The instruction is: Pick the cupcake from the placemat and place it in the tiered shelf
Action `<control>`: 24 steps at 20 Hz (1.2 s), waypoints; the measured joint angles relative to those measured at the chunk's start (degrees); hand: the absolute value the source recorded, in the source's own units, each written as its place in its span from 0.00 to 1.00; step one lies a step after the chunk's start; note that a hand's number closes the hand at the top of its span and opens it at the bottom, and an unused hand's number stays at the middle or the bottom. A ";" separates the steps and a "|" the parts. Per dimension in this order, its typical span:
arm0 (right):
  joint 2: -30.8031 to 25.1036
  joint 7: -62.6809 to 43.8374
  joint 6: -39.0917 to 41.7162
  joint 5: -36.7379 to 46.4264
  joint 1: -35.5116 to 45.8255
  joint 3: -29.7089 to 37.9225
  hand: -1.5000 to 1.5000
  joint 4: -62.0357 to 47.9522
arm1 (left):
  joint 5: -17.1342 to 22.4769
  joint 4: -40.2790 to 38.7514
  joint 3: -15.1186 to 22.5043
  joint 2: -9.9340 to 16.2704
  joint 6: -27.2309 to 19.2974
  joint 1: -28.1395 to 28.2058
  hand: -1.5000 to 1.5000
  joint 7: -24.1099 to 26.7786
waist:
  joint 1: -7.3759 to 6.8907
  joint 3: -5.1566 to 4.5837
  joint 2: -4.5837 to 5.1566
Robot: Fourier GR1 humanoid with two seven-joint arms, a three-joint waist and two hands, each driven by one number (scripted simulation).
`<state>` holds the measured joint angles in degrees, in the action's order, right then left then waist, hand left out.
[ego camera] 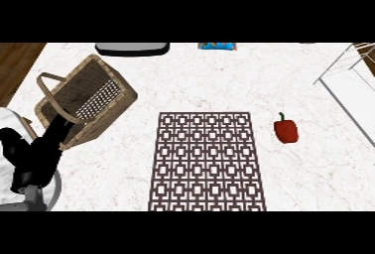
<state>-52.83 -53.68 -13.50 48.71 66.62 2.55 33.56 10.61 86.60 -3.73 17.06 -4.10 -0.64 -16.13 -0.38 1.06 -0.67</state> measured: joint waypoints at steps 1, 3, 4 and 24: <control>-0.10 0.26 -0.02 0.07 0.19 0.16 1.00 -0.34 | 0.06 -0.07 -0.11 0.09 0.23 -0.01 0.50 -0.20 | -0.19 -0.03 0.07; -0.39 0.88 -0.12 -0.04 0.17 0.60 1.00 -0.29 | -0.09 -0.10 -0.13 -0.03 0.30 -0.16 0.50 -0.67 | -0.22 -0.05 0.05; -0.10 0.86 0.02 -0.13 0.16 0.65 1.00 0.11 | -0.20 -0.47 -0.30 -0.19 0.32 -0.10 0.50 -0.23 | -0.13 -0.03 -0.03; -0.67 2.08 -17.63 -4.45 -2.45 12.89 0.00 8.13 | -1.27 -4.32 0.60 -3.61 1.37 0.22 0.50 -1.48 | 0.62 -0.69 0.41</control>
<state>-53.50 -51.60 -31.13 44.26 64.17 15.43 41.69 9.34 82.28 -3.13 13.45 -2.74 -0.42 -17.61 0.24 0.37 -0.26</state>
